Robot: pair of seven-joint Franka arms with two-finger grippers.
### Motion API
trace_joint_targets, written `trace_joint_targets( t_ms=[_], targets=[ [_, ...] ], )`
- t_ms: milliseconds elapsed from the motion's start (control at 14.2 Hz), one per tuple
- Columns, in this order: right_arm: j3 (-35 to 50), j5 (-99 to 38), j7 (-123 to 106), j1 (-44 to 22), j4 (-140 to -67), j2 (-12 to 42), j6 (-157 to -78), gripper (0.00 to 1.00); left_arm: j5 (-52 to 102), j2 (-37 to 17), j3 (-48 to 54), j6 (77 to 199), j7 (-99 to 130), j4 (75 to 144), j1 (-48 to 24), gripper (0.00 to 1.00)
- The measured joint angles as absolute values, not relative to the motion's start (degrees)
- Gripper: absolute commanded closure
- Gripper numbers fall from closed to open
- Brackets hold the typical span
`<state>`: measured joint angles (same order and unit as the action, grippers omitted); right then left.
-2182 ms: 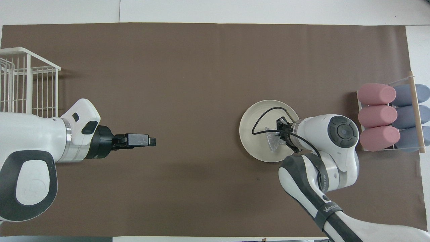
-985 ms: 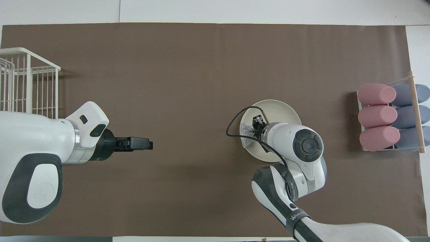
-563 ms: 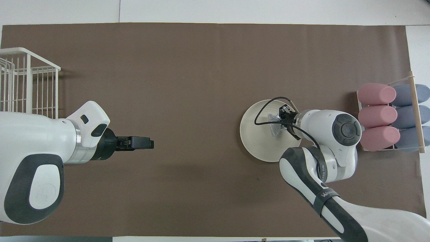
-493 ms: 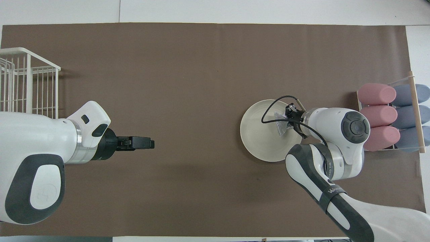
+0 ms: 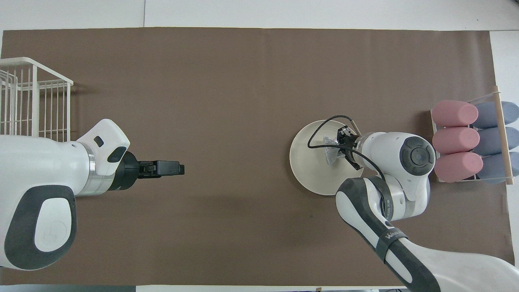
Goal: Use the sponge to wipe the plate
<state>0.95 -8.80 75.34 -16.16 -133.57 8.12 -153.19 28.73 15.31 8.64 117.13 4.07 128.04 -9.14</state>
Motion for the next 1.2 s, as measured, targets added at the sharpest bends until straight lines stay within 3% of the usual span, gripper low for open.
trace_joint_targets(
  t_ms=[282,633,985,1196],
  targets=[
    [1.1,-8.8,87.8,-23.5,-133.1,8.6,-153.6,1.00,28.6,15.3,8.6,118.0,6.7,127.8,-8.4,0.00],
    [1.1,-8.8,90.7,-25.2,-132.1,8.9,-152.7,1.00,28.4,15.2,8.5,118.4,6.8,127.8,-6.0,0.00],
    [0.5,-8.2,84.1,-22.7,-123.8,1.0,-130.1,1.00,28.6,14.9,8.8,120.8,6.9,127.8,-5.4,0.00],
    [0.4,-3.9,82.4,-21.2,-120.2,-2.4,-124.8,1.00,38.6,14.8,9.2,121.3,6.9,127.8,-5.6,0.00]
  ],
)
